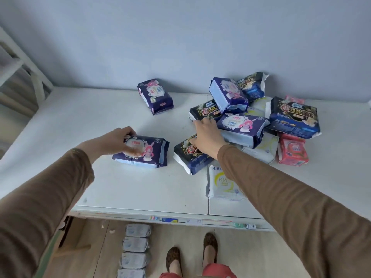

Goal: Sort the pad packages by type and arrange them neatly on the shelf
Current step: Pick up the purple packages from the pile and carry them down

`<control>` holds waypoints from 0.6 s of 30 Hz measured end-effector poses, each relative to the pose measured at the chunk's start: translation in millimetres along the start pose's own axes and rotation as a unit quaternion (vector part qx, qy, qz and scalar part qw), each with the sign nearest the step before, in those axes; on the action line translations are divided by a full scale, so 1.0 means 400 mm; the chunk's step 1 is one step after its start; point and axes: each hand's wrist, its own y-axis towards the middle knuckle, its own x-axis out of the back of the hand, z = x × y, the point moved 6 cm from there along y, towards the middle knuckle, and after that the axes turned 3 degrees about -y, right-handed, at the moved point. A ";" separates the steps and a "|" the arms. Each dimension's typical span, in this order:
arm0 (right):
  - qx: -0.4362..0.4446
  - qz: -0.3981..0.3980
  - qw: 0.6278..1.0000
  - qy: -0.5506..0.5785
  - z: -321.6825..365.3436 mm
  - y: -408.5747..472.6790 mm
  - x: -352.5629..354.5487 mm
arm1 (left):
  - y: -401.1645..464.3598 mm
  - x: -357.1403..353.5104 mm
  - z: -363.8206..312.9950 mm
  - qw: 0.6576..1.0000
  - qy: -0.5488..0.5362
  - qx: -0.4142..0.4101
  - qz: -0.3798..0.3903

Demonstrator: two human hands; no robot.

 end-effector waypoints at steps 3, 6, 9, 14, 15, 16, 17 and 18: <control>0.034 -0.019 0.997 0.060 0.030 0.062 0.013 | -0.006 0.021 0.006 0.997 -0.028 0.013 -0.072; 0.028 -0.003 0.993 0.112 0.066 0.156 0.020 | -0.015 0.036 0.018 0.992 -0.040 0.012 -0.121; -0.011 0.029 0.983 0.181 0.100 0.259 0.012 | -0.017 0.031 0.034 0.991 -0.067 0.009 -0.114; -0.115 0.060 0.953 0.274 0.152 0.393 -0.025 | -0.026 0.026 0.049 0.992 -0.096 0.009 -0.087; -0.129 0.064 0.947 0.287 0.161 0.410 -0.032 | -0.029 0.026 0.050 0.992 -0.091 0.007 -0.088; -0.143 0.070 0.942 0.297 0.168 0.423 -0.040 | -0.031 0.027 0.051 0.992 -0.082 0.006 -0.091; -0.154 0.073 0.938 0.303 0.173 0.434 -0.048 | -0.033 0.027 0.051 0.993 -0.072 0.005 -0.094; -0.162 0.074 0.935 0.307 0.176 0.441 -0.052 | -0.035 0.027 0.051 0.993 -0.063 0.004 -0.097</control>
